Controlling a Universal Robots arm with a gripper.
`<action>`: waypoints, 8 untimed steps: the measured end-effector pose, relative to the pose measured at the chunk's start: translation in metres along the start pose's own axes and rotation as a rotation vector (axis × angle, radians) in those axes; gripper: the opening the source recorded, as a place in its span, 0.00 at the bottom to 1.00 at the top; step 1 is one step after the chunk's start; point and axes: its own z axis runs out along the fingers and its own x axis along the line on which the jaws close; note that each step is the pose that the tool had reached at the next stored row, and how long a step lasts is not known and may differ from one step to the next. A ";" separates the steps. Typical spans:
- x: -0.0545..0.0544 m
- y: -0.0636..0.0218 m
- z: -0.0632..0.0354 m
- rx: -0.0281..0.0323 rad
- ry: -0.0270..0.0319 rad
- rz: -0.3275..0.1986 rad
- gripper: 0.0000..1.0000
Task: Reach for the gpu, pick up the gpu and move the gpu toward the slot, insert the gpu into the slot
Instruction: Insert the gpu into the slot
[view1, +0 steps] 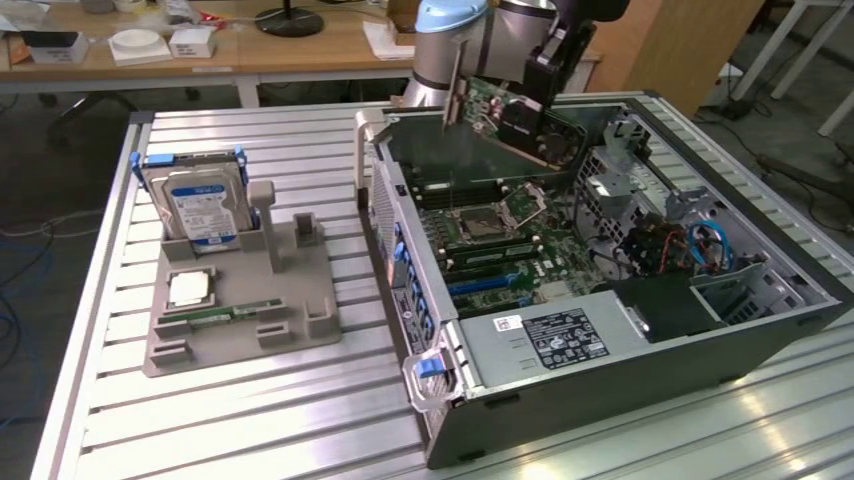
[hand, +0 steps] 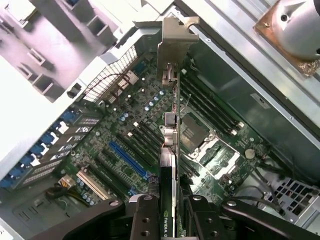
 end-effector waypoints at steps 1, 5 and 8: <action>0.000 0.0000 0.0001 0.0000 0.0011 -0.013 0.26; 0.000 -0.0003 0.0002 0.0002 0.0053 -0.057 0.26; 0.001 -0.0007 0.0006 0.0001 0.0075 -0.085 0.26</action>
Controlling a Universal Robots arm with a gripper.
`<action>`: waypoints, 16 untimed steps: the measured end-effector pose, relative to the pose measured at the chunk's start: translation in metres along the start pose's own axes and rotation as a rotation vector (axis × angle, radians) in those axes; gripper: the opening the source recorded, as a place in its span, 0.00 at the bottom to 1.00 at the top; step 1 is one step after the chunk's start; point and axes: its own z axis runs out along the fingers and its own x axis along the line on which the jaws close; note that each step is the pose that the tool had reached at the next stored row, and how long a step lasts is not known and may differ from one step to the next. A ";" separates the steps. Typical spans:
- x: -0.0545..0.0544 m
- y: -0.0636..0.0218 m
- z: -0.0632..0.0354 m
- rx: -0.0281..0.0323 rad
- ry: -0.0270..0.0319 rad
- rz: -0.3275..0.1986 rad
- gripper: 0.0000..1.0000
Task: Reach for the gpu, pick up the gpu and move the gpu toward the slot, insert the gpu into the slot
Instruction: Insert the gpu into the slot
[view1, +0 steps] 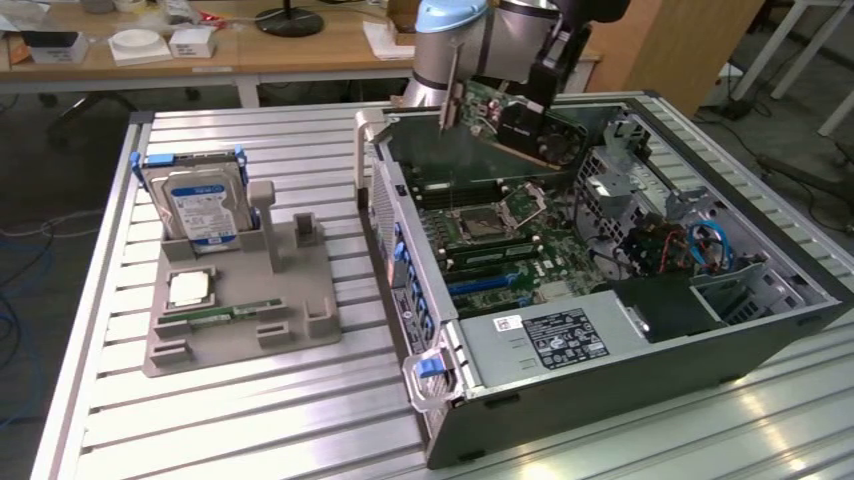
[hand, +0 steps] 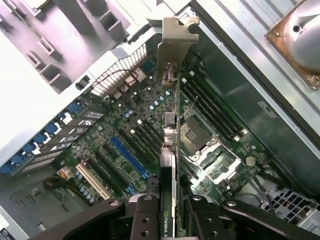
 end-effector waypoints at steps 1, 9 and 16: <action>0.000 -0.0001 0.0001 0.0000 0.0007 -0.009 0.26; 0.001 -0.0010 0.0021 0.0000 0.0079 -0.092 0.26; 0.002 -0.0022 0.0071 0.0001 0.0129 -0.150 0.26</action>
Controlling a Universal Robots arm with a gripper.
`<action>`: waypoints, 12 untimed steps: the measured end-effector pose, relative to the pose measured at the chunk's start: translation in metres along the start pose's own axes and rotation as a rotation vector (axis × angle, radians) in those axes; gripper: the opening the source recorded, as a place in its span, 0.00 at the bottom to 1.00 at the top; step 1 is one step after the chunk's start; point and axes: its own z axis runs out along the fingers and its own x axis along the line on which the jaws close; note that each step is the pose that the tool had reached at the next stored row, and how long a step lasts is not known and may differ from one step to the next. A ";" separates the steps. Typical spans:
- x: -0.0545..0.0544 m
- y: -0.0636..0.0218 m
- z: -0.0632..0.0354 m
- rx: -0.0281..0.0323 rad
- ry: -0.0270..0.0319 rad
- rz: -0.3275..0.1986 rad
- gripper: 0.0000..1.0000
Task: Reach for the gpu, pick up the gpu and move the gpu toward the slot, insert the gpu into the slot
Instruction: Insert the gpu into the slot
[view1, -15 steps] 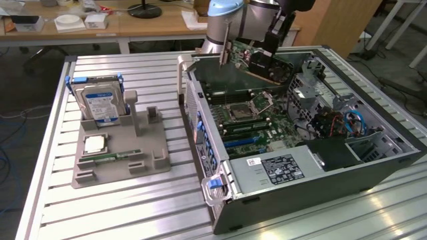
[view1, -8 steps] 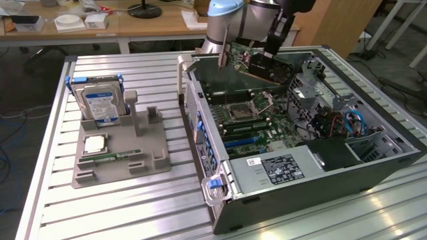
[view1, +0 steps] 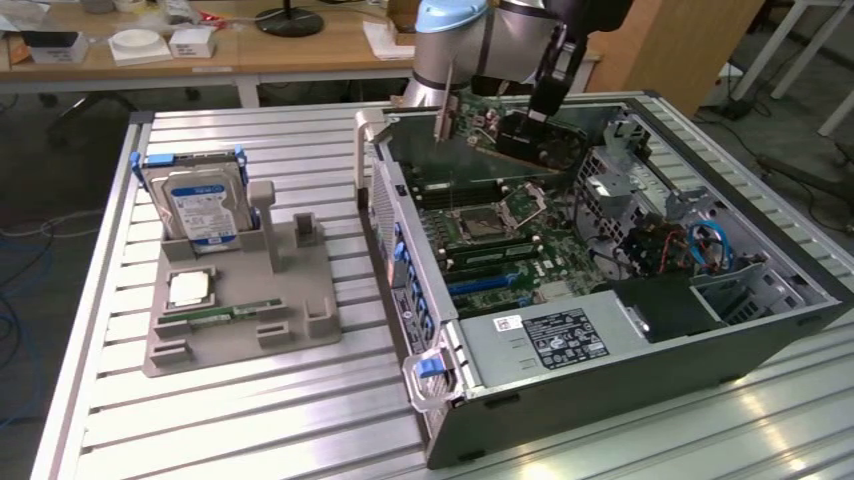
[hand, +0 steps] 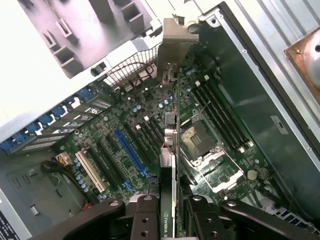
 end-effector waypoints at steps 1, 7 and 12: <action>0.000 -0.0002 0.0008 0.0000 0.0007 -0.007 0.26; 0.001 -0.0013 0.0056 0.0001 0.0056 -0.063 0.26; 0.001 -0.0015 0.0076 0.0001 0.0117 -0.133 0.26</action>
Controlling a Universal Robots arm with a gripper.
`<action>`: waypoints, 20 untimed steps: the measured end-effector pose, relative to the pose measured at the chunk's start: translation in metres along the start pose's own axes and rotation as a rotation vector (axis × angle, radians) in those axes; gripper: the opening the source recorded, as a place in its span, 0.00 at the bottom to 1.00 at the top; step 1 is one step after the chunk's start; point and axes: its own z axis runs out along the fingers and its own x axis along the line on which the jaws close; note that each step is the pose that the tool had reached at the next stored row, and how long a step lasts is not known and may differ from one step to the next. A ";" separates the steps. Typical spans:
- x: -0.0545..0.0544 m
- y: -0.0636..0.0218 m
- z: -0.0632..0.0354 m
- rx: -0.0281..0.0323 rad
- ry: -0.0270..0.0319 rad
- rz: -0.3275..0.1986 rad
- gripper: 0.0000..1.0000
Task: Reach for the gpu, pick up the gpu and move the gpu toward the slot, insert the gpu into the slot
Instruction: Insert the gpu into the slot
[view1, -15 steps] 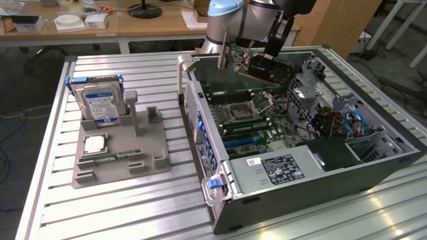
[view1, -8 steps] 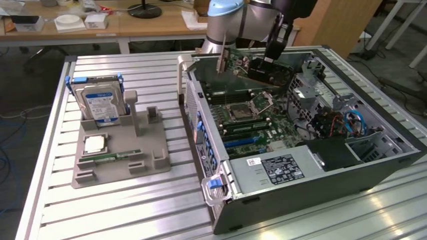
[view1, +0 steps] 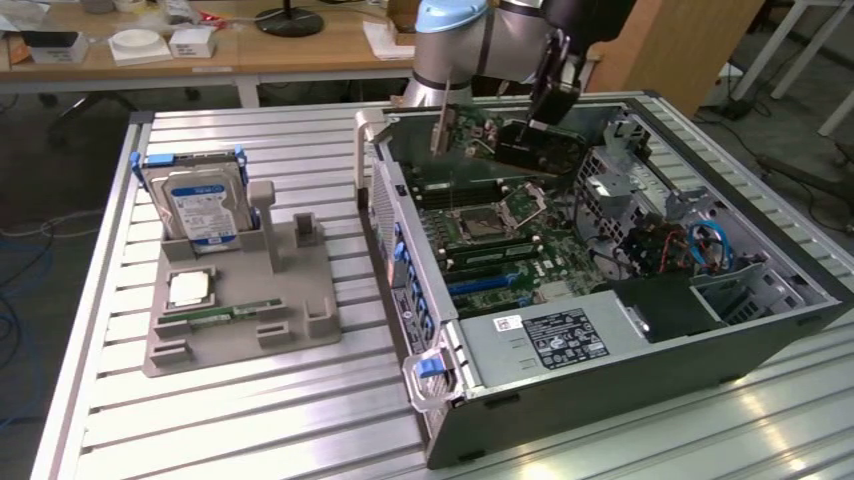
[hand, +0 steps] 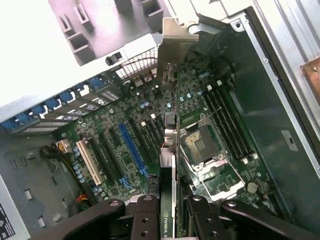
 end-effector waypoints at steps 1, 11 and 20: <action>0.000 -0.0001 0.0005 0.0000 0.0011 -0.013 0.26; 0.001 -0.0011 0.0077 0.0004 0.0101 -0.118 0.26; 0.002 -0.0040 0.0166 0.0043 0.0121 -0.158 0.26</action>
